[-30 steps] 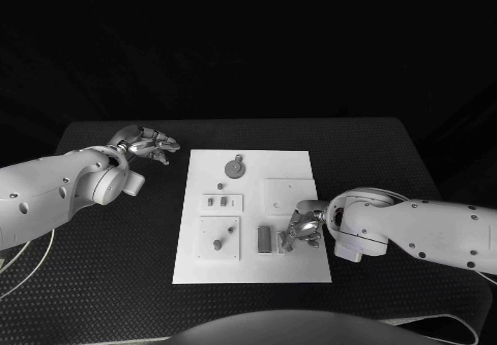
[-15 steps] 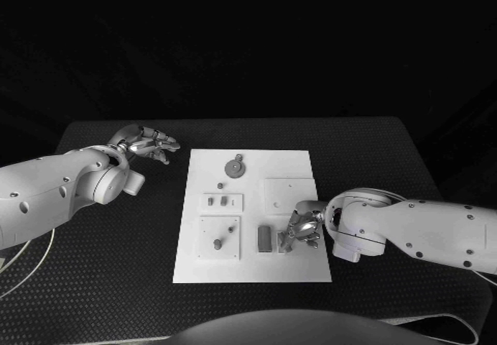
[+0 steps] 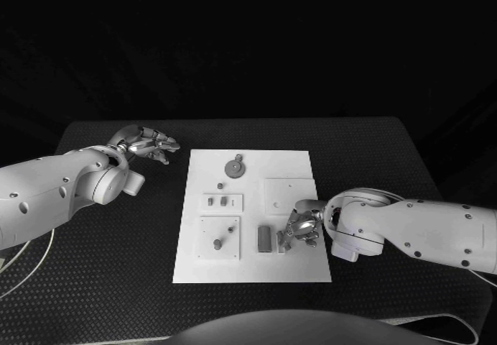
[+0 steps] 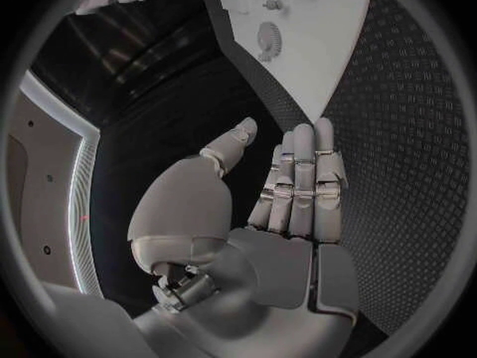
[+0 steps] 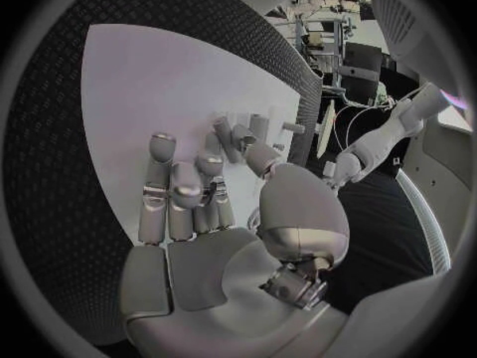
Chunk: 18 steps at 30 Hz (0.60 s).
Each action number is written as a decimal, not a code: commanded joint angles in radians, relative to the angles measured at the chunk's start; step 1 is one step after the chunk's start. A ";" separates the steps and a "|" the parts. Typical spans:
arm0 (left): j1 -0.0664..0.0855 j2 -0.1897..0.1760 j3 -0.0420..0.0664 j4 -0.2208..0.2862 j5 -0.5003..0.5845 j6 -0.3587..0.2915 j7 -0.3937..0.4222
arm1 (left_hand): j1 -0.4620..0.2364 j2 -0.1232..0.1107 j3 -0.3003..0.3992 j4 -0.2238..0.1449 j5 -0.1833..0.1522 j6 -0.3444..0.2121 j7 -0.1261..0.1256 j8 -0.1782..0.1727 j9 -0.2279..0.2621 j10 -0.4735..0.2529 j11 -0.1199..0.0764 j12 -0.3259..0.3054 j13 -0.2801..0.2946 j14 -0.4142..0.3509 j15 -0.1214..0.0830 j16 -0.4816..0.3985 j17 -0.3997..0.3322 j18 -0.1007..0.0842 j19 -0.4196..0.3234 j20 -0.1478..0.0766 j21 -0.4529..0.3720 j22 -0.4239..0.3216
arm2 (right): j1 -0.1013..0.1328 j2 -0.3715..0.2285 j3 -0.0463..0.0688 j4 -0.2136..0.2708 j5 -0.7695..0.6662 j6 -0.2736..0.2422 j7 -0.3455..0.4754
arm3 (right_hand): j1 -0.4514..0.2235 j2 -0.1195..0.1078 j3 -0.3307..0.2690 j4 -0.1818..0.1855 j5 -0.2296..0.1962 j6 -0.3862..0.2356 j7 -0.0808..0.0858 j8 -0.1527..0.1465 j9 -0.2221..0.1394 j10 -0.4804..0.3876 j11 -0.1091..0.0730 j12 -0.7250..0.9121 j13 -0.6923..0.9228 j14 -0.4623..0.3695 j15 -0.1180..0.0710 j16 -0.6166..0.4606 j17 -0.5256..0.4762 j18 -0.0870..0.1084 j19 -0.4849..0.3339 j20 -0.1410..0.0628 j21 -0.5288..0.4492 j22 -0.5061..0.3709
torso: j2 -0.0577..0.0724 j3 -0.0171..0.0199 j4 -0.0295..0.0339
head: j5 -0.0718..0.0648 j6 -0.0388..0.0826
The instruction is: Assemble the parts on the task board
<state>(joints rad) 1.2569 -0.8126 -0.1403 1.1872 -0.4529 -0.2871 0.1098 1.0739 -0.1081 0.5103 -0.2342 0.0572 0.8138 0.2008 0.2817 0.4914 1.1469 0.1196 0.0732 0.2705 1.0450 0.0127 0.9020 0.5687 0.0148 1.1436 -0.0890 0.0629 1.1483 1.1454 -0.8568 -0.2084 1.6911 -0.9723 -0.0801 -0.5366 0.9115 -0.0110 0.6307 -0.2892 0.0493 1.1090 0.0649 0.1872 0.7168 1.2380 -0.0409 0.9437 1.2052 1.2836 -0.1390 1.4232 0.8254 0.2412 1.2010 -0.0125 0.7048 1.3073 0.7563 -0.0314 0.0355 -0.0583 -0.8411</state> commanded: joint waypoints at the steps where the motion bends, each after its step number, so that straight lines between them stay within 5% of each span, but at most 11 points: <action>1: 0.001 0.001 0.001 0.003 -0.001 0.010 0.003 | -0.007 -0.004 -0.001 0.006 -0.005 -0.006 -0.001 0.005 -0.001 -0.005 -0.002 -0.004 0.001 0.004 -0.004 -0.003 0.002 0.020 -0.001 -0.001 0.007 -0.001 | -0.002 0.006 -0.001 -0.002 0.010 0.020 0.007 | -0.037 -0.005 0.003 0.012 0.002 0.006 0.004 0.005 -0.002 0.005 -0.001 0.001 -0.001 0.003 -0.005 0.001 -0.002 0.021 0.005 -0.001 0.000 0.017 | 0.000 -0.0004 0.0003 | 0.001 -0.001; 18: 0.001 0.001 0.001 0.002 -0.002 0.010 0.002 | -0.008 -0.004 -0.001 0.007 -0.005 -0.007 -0.001 0.005 -0.001 -0.005 -0.002 -0.004 0.001 0.004 -0.004 -0.003 0.002 0.020 -0.001 -0.001 0.007 0.000 | -0.004 0.010 -0.002 -0.009 0.027 0.061 -0.002 | -0.167 -0.006 0.010 0.071 0.002 0.006 0.004 0.002 -0.012 0.002 0.000 -0.001 -0.002 0.003 -0.005 -0.001 -0.003 0.021 0.006 -0.002 -0.009 0.018 | 0.000 0.0000 0.0001 | 0.000 -0.004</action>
<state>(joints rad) 1.2569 -0.8133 -0.1403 1.1871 -0.4534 -0.2871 0.1075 1.0739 -0.1081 0.5103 -0.2342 0.0572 0.8137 0.2007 0.2817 0.4915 1.1471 0.1194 0.0732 0.2703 1.0450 0.0127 0.9020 0.5694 0.0148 1.1437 -0.0890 0.0629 1.1483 1.1433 -0.8485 -0.2103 1.6814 -0.9506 -0.0426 -0.5397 0.7512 -0.0147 0.6419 -0.2228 0.0504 1.1158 0.0646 0.1951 0.7029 1.2381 -0.0410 0.9438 1.2041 1.2879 -0.1388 1.4232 0.8233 0.2548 1.2012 -0.0125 0.7010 1.3073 0.7563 -0.0317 0.0355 -0.0575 -0.8455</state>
